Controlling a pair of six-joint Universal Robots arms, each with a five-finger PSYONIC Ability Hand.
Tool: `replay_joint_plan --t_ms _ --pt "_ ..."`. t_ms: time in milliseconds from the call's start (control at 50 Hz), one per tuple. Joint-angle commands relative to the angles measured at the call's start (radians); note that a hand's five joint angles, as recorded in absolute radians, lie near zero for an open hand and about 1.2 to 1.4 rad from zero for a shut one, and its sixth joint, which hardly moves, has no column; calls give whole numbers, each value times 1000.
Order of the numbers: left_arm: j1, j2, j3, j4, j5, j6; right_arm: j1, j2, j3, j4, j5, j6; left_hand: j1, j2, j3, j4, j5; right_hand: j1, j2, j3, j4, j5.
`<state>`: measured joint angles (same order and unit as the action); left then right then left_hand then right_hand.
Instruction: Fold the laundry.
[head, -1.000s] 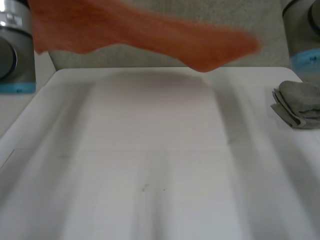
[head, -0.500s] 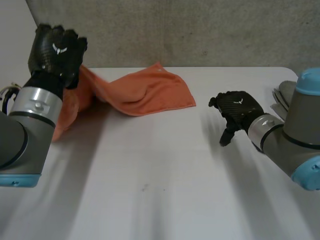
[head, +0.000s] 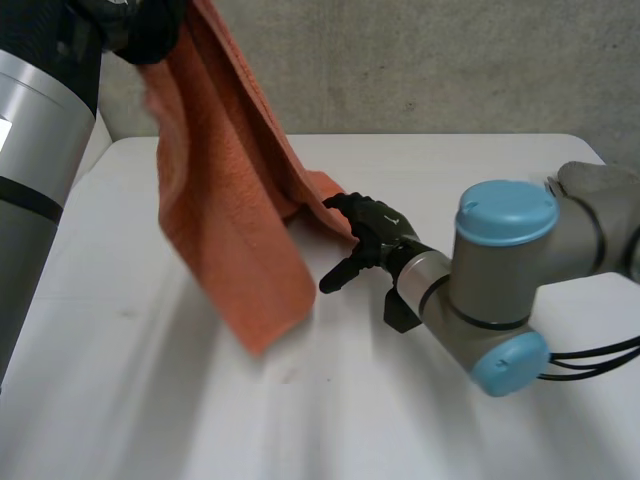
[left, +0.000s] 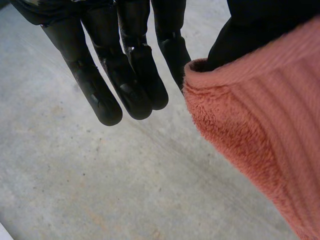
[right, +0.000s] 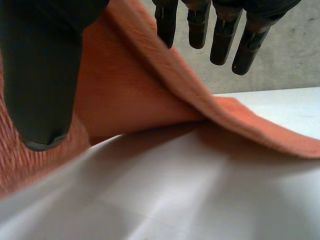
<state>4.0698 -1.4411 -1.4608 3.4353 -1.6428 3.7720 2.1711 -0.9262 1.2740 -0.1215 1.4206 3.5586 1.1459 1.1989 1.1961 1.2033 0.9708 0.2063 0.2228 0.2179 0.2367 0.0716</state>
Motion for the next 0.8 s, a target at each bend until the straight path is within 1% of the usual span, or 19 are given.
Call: replay_joint_plan --t_ms 20,80,200,300,320,380,400,460,520,600,620,680,700,740,760,780,800 --pt "-72 34 34 -2 -83 0 12 124 -116 -47 135 20 250 197 200 193 251 -32 -48 -43 -62 -72" --pt "-75 56 40 -4 -94 0 12 165 -148 -41 141 19 250 197 200 193 251 -32 -48 -43 -62 -72" --pt "-75 87 53 -16 -106 -3 12 196 -150 -43 138 19 250 197 200 193 251 -32 -48 -43 -62 -72" --pt "-72 87 71 -19 -133 -5 15 202 -128 -41 132 20 250 197 200 193 251 154 138 143 124 114" --pt "-71 85 73 -19 -135 -5 15 202 -117 -43 127 20 250 197 200 193 251 271 254 259 240 231" --pt "-69 85 73 -18 -135 -6 15 199 -102 -50 121 19 250 197 200 193 251 433 416 421 402 393" --pt "-68 87 73 -18 -135 -6 13 196 -97 -50 115 16 250 197 200 193 251 695 679 684 665 655" --pt "-68 87 73 -16 -135 -6 -2 188 -87 -47 110 17 250 197 200 193 251 1188 1172 1177 1158 1149" --pt "-61 88 66 -18 -135 -5 -25 164 -50 -50 95 14 250 197 200 193 251 1190 1173 1178 1160 1150" --pt "-45 88 47 -21 -132 0 -143 -15 37 -82 -6 -95 250 197 200 193 251 1190 1173 1178 1160 1150" --pt "-39 88 42 -22 -132 0 -213 -110 72 -90 -64 -181 250 197 200 193 251 1190 1173 1178 1160 1150" --pt "21 85 7 -31 -127 2 -310 -241 99 -77 -147 -324 250 197 200 193 251 1190 1173 1178 1160 1150" --pt "62 80 -15 -42 -121 2 -354 -306 105 -40 -190 -405 250 197 200 193 251 1190 1173 1178 1160 1150" --pt "110 74 -36 -53 -120 2 -392 -364 100 34 -228 -493 250 197 200 193 251 1190 1173 1178 1160 1150" --pt "133 73 -45 -59 -120 0 -421 -417 81 131 -254 -580 250 197 200 193 251 1190 1173 1178 1160 1150" --pt "179 70 -68 -71 -117 -1 -431 -439 64 182 -264 -622 250 197 200 193 251 1190 1173 1178 1160 1150" --pt "199 68 -81 -77 -112 -1 -442 -459 42 233 -273 -665 250 197 200 193 251 1190 1173 1178 1160 1150"
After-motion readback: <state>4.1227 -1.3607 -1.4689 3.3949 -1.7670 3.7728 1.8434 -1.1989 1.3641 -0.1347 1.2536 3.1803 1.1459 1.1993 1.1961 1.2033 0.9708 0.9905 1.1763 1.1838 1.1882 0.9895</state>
